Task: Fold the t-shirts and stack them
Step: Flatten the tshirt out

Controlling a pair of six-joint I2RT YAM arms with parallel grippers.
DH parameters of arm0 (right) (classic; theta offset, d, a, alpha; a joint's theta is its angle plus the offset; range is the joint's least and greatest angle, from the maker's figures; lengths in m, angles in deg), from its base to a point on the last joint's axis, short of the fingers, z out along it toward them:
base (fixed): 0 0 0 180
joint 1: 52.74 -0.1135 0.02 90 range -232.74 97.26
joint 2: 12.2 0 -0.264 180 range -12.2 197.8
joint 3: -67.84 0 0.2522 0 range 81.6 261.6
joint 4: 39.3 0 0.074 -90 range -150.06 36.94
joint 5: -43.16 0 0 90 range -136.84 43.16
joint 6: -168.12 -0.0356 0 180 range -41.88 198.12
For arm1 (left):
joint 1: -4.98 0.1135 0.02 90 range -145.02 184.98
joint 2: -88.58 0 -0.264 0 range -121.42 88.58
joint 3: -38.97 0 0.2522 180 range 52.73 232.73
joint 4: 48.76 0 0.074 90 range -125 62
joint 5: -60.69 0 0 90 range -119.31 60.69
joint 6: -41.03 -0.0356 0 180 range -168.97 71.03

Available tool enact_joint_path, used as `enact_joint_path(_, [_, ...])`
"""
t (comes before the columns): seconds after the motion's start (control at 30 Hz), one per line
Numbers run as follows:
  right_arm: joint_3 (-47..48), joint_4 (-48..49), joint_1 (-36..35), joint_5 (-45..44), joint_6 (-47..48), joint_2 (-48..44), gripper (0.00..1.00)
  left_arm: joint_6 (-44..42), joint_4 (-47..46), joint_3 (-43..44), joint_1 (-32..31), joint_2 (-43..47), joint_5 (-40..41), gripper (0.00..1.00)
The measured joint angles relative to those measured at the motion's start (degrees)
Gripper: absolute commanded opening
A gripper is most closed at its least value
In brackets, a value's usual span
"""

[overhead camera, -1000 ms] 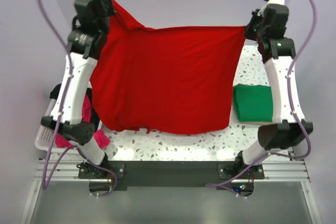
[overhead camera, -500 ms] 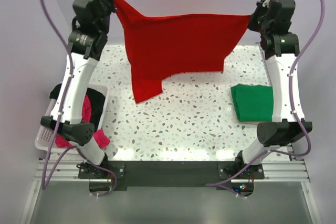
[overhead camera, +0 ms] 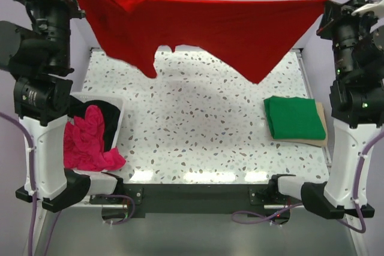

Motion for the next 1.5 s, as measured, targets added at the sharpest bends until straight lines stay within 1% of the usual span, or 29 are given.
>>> enact_joint_path(0.17, [-0.28,0.87,0.00,-0.07,0.31,-3.26,0.00,-0.04,-0.17,2.82,0.00,0.70,-2.23,0.00])
enact_joint_path(0.33, [-2.62,2.58,0.00,-0.61,0.31,-2.67,0.00,-0.63,-1.77,-0.28,0.00,-0.42,-3.37,0.00])
enact_joint_path(0.43, [-6.40,5.01,0.00,-1.03,0.31,0.39,0.00,-1.81,-4.44,-3.28,0.33,-4.74,-3.98,0.00])
enact_joint_path(0.5, [-9.05,7.06,0.02,-1.05,0.28,3.74,0.00,-2.32,-5.92,-5.14,1.60,-10.14,-5.38,0.00])
enact_joint_path(0.57, [-11.67,9.66,0.07,-1.05,0.26,9.44,0.00,-2.36,-7.04,-5.66,3.15,-16.76,-6.95,0.00])
enact_joint_path(0.6, [-12.61,11.04,0.07,-1.03,0.26,12.63,0.00,-2.40,-7.61,-5.64,3.93,-21.35,-7.85,0.04])
enact_joint_path(0.63, [-13.44,12.31,0.07,-1.03,0.26,16.87,0.00,-2.45,-7.85,-5.60,4.61,-26.05,-8.81,0.28])
enact_joint_path(0.67, [-14.03,13.05,0.07,-1.03,0.26,20.28,0.00,-2.78,-7.72,-5.40,5.18,-30.99,-9.90,0.40])
enact_joint_path(0.7, [-14.23,13.33,0.07,-1.05,0.26,25.09,0.03,-2.62,-7.50,-4.63,5.62,-36.00,-10.99,0.53])
enact_joint_path(0.73, [-14.14,13.77,0.07,-1.03,0.24,29.83,0.16,-2.19,-7.32,-3.98,5.90,-39.91,-11.85,0.73])
enact_joint_path(0.77, [-13.44,13.66,0.07,-1.03,0.22,35.04,0.32,-2.12,-7.10,-3.61,6.12,-44.46,-12.79,0.79])
enact_joint_path(0.8, [-11.98,13.33,0.07,-0.98,0.20,40.15,0.54,-1.25,-6.73,-3.54,6.32,-48.30,-13.53,0.84])
enact_joint_path(0.83, [-10.45,12.79,0.07,-0.92,-0.11,44.19,0.64,-0.33,-5.99,-3.37,6.38,-51.54,-14.45,0.89])
enact_joint_path(0.9, [-6.51,10.78,0.09,-0.46,0.57,53.16,0.76,1.60,-3.56,-2.73,6.38,-56.08,-16.11,0.89])
enact_joint_path(0.93, [-5.20,9.73,0.11,0.04,0.92,56.11,0.84,2.71,-2.36,-2.64,6.36,-57.46,-17.16,0.90])
enact_joint_path(1.0, [-4.31,7.98,0.11,1.01,1.33,59.65,0.90,4.81,-0.37,-3.23,6.29,-57.83,-18.93,0.90])
enact_joint_path(1.07, [-4.52,6.29,0.11,2.05,1.62,60.15,0.92,7.87,-1.29,-6.25,6.16,-55.04,-20.48,0.90])
enact_joint_path(1.13, [-4.98,6.40,0.09,2.54,1.75,58.93,0.92,11.15,-1.25,-11.52,5.97,-50.14,-21.16,0.90])
enact_joint_path(1.3, [-11.50,6.95,0.00,5.11,1.75,49.62,0.93,19.89,2.10,-21.57,5.57,-38.84,-20.24,0.89])
enact_joint_path(1.43, [-16.59,6.71,-0.39,7.91,1.70,42.10,0.93,25.64,4.68,-27.52,5.57,-34.80,-19.10,0.91])
enact_joint_path(1.5, [-19.41,6.54,-0.72,9.70,1.49,38.99,0.92,28.15,5.55,-32.68,5.57,-33.11,-18.69,0.92])
